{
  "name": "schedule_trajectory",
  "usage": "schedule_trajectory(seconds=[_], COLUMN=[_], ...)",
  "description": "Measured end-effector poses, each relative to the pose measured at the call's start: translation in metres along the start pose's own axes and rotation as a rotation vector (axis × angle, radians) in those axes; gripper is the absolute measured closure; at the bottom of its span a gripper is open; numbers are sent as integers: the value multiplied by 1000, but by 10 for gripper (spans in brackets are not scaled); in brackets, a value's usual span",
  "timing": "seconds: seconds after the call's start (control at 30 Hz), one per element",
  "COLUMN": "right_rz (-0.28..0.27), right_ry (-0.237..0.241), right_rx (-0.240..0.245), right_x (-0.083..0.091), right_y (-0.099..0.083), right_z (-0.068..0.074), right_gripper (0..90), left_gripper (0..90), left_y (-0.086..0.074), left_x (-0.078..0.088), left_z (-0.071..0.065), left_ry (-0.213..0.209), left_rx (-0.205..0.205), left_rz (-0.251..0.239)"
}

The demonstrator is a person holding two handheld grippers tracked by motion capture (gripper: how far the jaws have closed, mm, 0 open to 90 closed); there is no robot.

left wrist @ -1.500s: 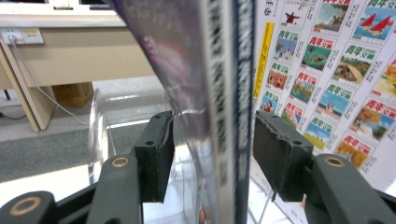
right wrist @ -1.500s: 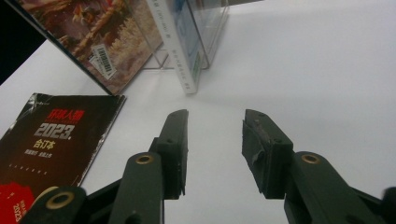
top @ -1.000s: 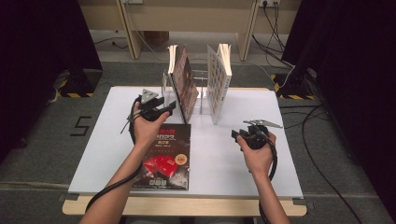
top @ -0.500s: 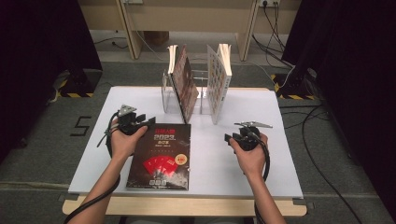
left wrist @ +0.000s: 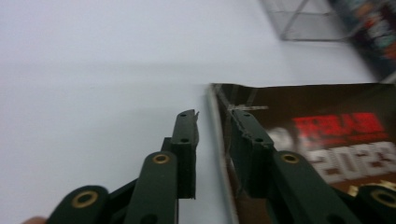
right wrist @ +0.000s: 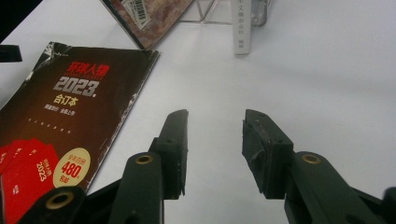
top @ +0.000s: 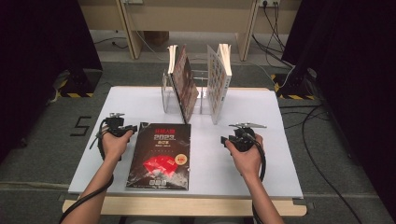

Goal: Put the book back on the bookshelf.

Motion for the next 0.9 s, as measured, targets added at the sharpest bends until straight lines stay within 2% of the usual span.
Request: schedule_trajectory(seconds=[0.17, 0.3, 0.33, 0.43, 0.5, 0.57, 0.67, 0.9], right_rz=[7, 9, 7, 8, 8, 9, 8, 22], right_ry=[0, 3, 2, -1, 0, 1, 1, 0], right_rx=[1, 3, 6, -2, 2, 4, 3, 8], right_x=[-2, -3, -3, -2, -2, -2, -2, -6], right_y=[0, -1, 0, 0, 0, 0, 0, -1], right_z=[1, 1, 0, -1, -2, -2, -2, -1], right_gripper=[609, 609, 609, 609, 609, 609, 609, 609], left_gripper=[742, 764, 769, 777, 792, 804, 820, 856], left_y=[10, 14, 15, 14, 13, 11, 10, 7], left_x=[-19, -27, -31, -35, -37, -39, -41, -38], left_z=[4, 1, -1, -6, -8, -9, -12, -24], left_ry=[41, 37, 47, 44, 66, 71, 67, 41], left_rx=[-28, -34, -55, -76, -117, -132, -145, -207], left_rz=[-11, 1, 12, 9, 9, 11, 6, -3])
Point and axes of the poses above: each handheld gripper's, and its own axes: x roughly backward along the jaws, y roughly out of its top, z roughly to its left, the point moved 6 cm from there along -x, roughly forward along the jaws, and after that the axes turned 12 degrees about y, right-handed, at the moved point
